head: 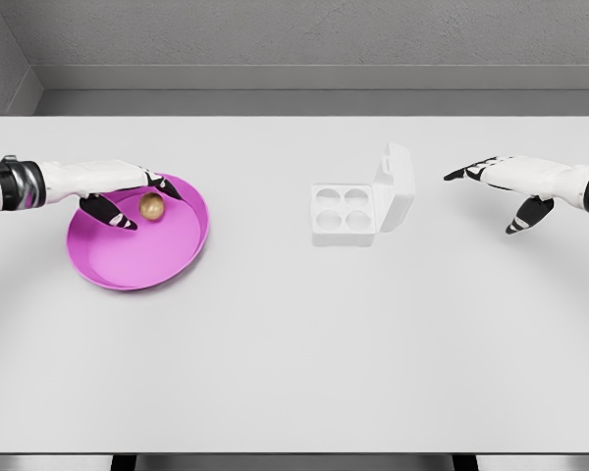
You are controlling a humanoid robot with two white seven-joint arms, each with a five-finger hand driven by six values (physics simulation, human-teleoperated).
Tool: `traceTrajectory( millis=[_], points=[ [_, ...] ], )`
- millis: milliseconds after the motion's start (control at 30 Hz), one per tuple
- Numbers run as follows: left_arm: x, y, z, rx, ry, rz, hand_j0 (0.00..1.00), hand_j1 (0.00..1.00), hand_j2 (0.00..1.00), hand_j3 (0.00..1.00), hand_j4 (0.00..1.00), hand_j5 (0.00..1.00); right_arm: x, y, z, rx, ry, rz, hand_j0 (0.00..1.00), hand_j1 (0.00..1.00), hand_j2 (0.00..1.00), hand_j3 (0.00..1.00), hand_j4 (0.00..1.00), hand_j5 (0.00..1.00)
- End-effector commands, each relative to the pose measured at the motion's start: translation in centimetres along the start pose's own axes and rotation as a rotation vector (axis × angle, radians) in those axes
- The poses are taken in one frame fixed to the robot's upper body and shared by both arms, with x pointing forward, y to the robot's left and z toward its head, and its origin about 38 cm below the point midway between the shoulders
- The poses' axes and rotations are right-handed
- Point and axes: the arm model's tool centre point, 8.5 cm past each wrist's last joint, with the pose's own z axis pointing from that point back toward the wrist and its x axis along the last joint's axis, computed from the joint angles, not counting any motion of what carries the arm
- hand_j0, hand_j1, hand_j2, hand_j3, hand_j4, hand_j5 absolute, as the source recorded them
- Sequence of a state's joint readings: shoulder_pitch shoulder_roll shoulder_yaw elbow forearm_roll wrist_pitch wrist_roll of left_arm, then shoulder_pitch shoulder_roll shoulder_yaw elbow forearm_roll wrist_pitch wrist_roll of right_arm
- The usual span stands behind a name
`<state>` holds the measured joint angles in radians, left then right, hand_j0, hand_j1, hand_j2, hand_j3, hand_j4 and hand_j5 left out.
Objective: Pack egg into the box and close the box lid
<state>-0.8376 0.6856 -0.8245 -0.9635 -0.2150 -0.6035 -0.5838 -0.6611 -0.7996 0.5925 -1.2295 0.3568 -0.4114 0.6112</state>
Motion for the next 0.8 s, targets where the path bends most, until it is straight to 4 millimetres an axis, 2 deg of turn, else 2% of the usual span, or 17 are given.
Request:
traceTrajectory(
  millis=[0,167,333,500,633,767],
  points=[
    [-0.06,0.09,0.06,0.003,0.004,0.000,0.80,0.80,0.80,0.80,0.80,0.80,-0.02,-0.04,0.05,-0.002,0.000,-0.003,1.00,1.00,1.00,1.00,1.00,1.00],
    [-0.08,-0.11,-0.02,0.000,0.005,0.000,0.79,0.79,0.79,0.79,0.79,0.79,-0.03,0.07,0.05,-0.001,0.000,-0.005,1.00,1.00,1.00,1.00,1.00,1.00],
    [-0.16,-0.24,-0.01,-0.009,0.012,-0.006,0.70,0.70,0.70,0.70,0.70,0.70,-0.04,0.11,0.06,-0.001,0.000,-0.004,1.00,1.00,1.00,1.00,1.00,1.00],
    [-0.18,-0.57,-0.17,-0.027,0.020,-0.021,0.67,0.67,0.67,0.67,0.67,0.67,-0.10,0.60,0.00,0.007,0.002,-0.011,1.00,1.00,1.00,1.00,1.00,1.00],
    [-0.13,-0.56,-0.15,-0.026,0.016,-0.021,0.54,0.54,0.54,0.54,0.54,0.54,-0.43,0.73,0.21,0.010,0.011,-0.015,1.00,1.00,1.00,1.00,1.00,1.00],
    [-0.17,-0.63,-0.16,-0.029,0.018,-0.020,0.52,0.52,0.52,0.52,0.52,0.52,-0.60,0.64,0.43,0.009,0.016,-0.014,1.00,1.00,1.00,1.00,1.00,1.00]
  ],
)
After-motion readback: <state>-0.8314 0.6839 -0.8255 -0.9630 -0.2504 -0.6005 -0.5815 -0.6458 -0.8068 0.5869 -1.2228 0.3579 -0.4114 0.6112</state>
